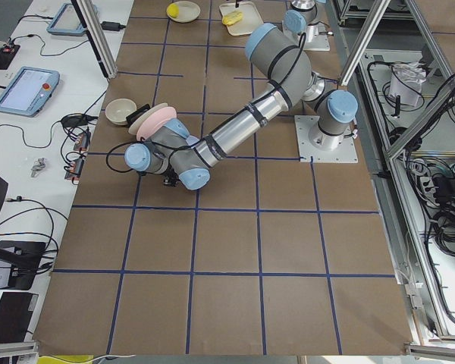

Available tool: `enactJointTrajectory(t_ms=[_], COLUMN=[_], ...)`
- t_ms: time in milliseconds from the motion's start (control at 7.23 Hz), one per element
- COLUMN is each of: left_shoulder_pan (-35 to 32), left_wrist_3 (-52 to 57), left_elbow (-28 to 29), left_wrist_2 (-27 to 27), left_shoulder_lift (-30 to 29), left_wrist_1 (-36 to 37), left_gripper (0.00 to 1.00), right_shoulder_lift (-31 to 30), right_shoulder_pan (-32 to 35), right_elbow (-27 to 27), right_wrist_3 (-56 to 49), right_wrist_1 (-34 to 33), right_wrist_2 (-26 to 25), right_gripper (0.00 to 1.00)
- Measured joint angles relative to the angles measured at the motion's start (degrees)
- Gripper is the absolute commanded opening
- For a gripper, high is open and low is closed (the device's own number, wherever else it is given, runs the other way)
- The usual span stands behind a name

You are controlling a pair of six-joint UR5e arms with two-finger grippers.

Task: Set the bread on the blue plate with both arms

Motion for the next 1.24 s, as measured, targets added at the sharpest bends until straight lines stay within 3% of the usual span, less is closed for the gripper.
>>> enactJointTrajectory(t_ms=[138, 277, 553, 691, 830, 968, 1106, 1245], left_shoulder_pan=[-0.1, -0.1, -0.2, -0.2, -0.2, -0.1, 0.0, 0.2], left_wrist_3=[0.0, -0.1, -0.2, -0.3, -0.3, -0.3, -0.2, -0.2], left_elbow=[0.0, 0.1, 0.7, 1.1, 1.9, 3.2, 4.7, 5.8], left_wrist_2=[0.0, 0.0, -0.1, -0.1, -0.1, 0.0, 0.1, 0.2], left_shoulder_lift=[-0.4, -0.7, -0.5, -0.1, 0.4, 0.6, 0.6, 0.6], left_wrist_1=[-0.1, -0.4, -1.6, -1.9, -2.5, -3.6, -5.6, -7.3], left_gripper=[0.38, 0.23, 0.20, 0.18, 0.14, 0.10, 0.08, 0.07], right_shoulder_lift=[0.5, 0.3, 0.2, 0.3, 0.4, 0.9, 1.8, 3.2], right_shoulder_pan=[-0.5, -0.7, -0.8, -0.9, -1.2, -1.9, -2.7, -3.1], right_elbow=[0.5, 0.8, 3.2, 4.3, 4.8, 5.1, 5.1, 5.1], right_wrist_3=[-0.4, -0.5, -0.8, -0.8, -0.9, -1.2, -2.1, -2.7], right_wrist_1=[-0.8, -0.8, -1.1, -1.5, -1.6, -1.5, -1.7, -2.3], right_wrist_2=[0.0, 0.0, 0.1, 0.1, 0.1, 0.2, 1.2, 2.5], right_gripper=[0.97, 0.96, 0.95, 0.90, 0.75, 0.47, 0.32, 0.30])
